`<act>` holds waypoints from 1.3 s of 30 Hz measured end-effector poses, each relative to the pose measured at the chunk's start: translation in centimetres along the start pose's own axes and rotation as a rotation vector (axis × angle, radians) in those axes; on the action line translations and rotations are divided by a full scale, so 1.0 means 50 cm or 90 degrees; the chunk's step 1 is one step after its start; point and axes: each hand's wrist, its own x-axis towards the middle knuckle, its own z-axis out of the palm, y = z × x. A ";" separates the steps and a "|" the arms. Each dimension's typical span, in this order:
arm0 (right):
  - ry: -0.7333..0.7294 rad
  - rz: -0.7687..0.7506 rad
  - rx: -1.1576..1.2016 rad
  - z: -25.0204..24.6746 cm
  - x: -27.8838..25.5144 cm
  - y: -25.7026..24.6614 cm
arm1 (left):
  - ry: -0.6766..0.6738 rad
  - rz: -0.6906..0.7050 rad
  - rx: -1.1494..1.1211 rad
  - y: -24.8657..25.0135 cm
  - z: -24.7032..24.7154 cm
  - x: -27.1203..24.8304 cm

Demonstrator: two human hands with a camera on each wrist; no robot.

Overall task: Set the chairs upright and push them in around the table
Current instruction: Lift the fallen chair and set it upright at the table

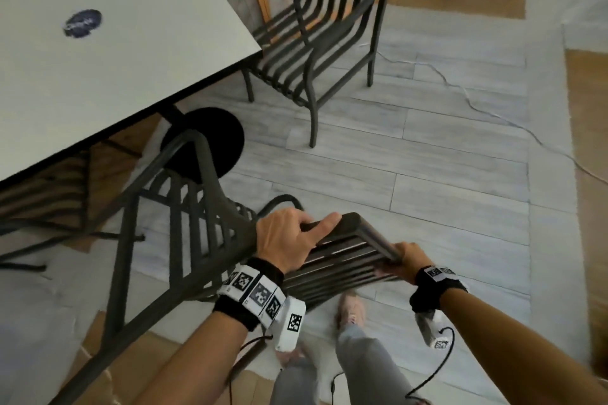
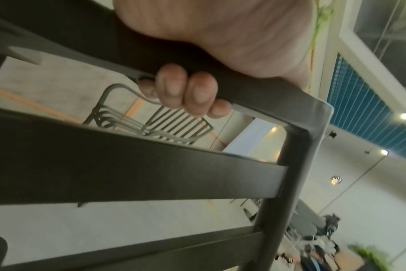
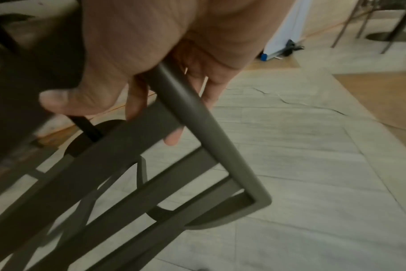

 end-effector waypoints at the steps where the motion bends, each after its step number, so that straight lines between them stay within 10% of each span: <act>1: 0.023 0.003 0.013 -0.002 -0.011 -0.013 | 0.021 0.007 -0.018 -0.005 -0.023 -0.017; 8: -0.042 -0.109 -0.128 -0.076 -0.057 -0.191 | 0.204 0.027 -0.143 -0.096 -0.189 -0.116; 22: 0.225 -0.398 -0.218 -0.152 -0.234 -0.414 | 0.415 0.023 -0.505 -0.223 -0.368 -0.301; 33: 0.222 -0.507 -0.401 -0.048 -0.277 -0.620 | 0.572 -0.306 -0.719 -0.369 -0.382 -0.443; 39: 0.245 -0.564 -0.411 0.061 -0.266 -0.661 | 0.449 -0.444 -0.830 -0.479 -0.333 -0.570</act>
